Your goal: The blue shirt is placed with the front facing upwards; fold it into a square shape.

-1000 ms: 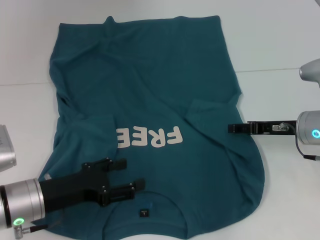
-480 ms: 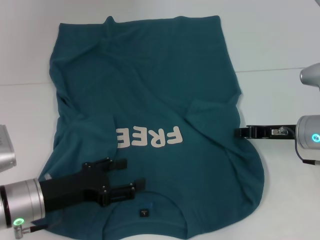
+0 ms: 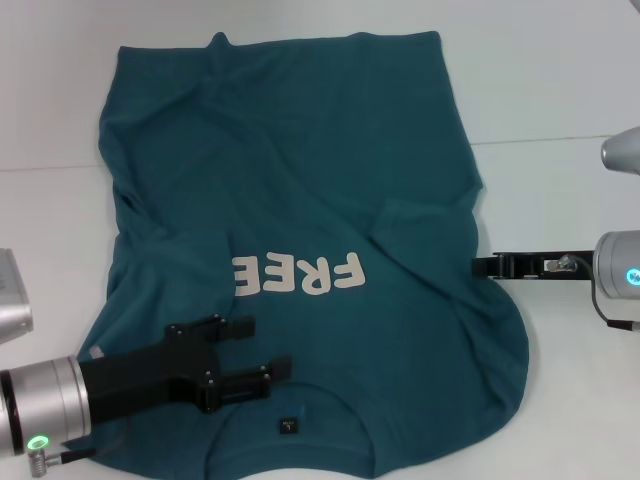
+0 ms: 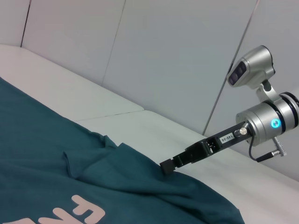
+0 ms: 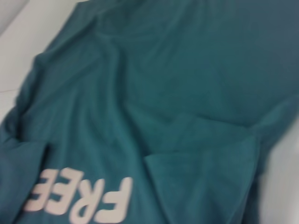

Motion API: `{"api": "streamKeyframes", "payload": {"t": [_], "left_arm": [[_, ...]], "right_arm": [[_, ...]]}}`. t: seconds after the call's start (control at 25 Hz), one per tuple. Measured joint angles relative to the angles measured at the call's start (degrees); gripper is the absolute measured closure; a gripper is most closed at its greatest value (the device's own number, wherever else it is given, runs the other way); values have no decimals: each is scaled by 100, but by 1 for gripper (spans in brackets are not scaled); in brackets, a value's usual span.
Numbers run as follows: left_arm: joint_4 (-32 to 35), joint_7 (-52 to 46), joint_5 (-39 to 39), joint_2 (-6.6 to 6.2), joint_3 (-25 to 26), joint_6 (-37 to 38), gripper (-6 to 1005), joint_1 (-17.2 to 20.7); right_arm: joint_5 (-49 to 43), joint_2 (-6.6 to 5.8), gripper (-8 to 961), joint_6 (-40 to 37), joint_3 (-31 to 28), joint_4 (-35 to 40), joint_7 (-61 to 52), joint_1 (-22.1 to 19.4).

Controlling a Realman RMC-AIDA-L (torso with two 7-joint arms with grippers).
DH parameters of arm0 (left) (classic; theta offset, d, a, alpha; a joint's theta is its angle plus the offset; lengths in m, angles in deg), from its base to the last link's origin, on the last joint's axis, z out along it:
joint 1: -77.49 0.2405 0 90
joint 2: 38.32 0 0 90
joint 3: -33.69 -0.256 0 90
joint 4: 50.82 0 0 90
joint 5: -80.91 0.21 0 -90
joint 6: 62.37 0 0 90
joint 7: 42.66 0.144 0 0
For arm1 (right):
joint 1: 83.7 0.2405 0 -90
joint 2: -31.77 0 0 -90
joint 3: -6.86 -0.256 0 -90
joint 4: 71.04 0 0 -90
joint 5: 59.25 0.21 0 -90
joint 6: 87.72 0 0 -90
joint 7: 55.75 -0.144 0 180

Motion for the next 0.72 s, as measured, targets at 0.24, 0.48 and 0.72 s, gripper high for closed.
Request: {"api": "streamKeyframes", "payload": {"t": [0.24, 0.48, 0.72], "left_arm": [[0, -6, -7, 0, 5, 1, 156, -6], [0, -29, -10, 8, 9, 0, 156, -32], [0, -32, -57, 18, 9, -1, 157, -35]], "right_arm": [[148, 38, 924, -559, 14, 105, 407, 64], [159, 66, 904, -997, 25, 213, 621, 78], [148, 73, 885, -1117, 97, 219, 639, 118]]}}
